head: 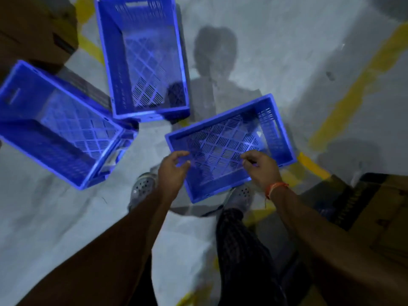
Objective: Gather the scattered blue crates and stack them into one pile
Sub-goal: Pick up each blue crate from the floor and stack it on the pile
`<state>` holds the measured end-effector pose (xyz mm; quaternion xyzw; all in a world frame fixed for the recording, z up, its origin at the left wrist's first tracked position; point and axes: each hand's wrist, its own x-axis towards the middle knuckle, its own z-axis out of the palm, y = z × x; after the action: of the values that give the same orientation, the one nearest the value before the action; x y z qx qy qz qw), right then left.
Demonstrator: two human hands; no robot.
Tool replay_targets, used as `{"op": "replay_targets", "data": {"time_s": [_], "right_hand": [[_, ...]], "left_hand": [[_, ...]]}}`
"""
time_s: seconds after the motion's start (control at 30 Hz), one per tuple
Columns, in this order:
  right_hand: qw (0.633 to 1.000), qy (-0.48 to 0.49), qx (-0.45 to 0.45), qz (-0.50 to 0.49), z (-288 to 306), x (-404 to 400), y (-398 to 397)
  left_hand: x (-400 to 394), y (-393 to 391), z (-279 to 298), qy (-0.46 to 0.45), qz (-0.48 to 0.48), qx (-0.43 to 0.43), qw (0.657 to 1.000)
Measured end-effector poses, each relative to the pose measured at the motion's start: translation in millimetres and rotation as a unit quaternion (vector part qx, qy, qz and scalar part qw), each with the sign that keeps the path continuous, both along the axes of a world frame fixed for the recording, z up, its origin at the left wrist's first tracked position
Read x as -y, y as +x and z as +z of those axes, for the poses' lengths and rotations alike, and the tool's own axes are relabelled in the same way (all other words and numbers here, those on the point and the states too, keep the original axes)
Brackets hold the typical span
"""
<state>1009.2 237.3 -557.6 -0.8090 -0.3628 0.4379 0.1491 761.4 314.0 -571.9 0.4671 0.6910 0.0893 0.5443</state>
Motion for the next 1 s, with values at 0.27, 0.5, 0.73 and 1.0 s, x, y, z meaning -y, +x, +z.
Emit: {"op": "replay_targets", "data": {"time_s": [0.27,0.5,0.73,1.0], "right_hand": [[0.992,-0.056,0.035,0.107,-137,0,78],[0.986,-0.082,0.071,0.127,-205,-12,113],[0.984,-0.066,0.081,0.144,-228,-20,96],[0.985,-0.053,0.07,0.148,-231,-24,65]], "left_hand": [[32,-8,-137,-0.025,0.011,-0.113,0.993],[38,2,-188,-0.061,0.043,-0.145,0.987],[32,7,-221,-0.082,-0.036,-0.215,0.972],[-12,-34,-212,0.009,-0.071,-0.279,0.958]]}}
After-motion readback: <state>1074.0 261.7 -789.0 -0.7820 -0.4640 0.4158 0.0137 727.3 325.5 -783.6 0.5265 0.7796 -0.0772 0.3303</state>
